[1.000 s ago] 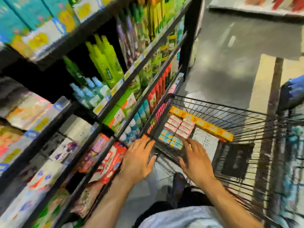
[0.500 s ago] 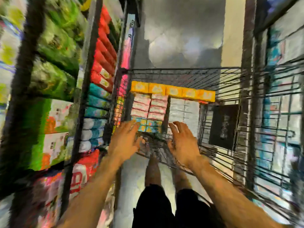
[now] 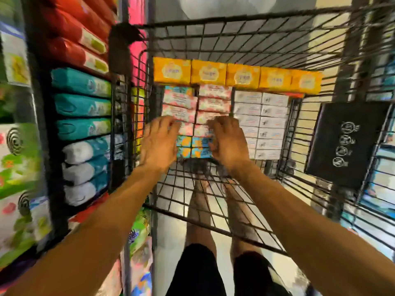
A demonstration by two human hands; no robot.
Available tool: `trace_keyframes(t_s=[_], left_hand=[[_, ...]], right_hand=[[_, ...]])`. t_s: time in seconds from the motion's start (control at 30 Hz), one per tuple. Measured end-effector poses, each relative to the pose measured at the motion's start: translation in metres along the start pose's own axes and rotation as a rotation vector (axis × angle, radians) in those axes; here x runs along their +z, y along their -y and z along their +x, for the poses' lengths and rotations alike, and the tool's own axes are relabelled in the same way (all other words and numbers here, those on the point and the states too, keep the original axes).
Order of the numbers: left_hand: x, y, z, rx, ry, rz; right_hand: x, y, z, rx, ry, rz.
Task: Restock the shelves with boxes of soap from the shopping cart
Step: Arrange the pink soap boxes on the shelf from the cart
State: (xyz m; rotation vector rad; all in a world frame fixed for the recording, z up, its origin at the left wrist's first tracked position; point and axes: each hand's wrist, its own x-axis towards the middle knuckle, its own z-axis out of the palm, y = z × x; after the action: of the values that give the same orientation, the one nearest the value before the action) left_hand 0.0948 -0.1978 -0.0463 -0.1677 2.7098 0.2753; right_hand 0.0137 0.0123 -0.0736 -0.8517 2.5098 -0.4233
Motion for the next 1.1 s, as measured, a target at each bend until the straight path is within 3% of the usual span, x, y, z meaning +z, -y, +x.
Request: trace_keyframes(t_s=[0.27, 0.53, 0.7, 0.87, 1.1], left_hand=[[0.012, 0.005, 0.007, -0.088, -0.113, -0.052], [-0.01, -0.001, -0.03, -0.105, -0.153, -0.196], [-0.057, -0.024, -0.08, -0.203, -0.268, -0.717], [-0.128, -0.067, -0.147, -0.497, -0.464, -1.168], [-0.167, -0.113, -0.267, -0.844, -0.863, -1.585]], right_hand=[[0.021, -0.005, 0.001, -0.021, -0.148, -0.073], [-0.01, -0.002, -0.015, -0.002, -0.08, -0.063], [-0.073, 0.009, -0.053, -0.045, -0.048, 0.45], [-0.154, 0.041, -0.103, 0.267, 0.031, 0.925], [-0.232, 0.09, -0.156, 0.217, 0.196, 1.124]])
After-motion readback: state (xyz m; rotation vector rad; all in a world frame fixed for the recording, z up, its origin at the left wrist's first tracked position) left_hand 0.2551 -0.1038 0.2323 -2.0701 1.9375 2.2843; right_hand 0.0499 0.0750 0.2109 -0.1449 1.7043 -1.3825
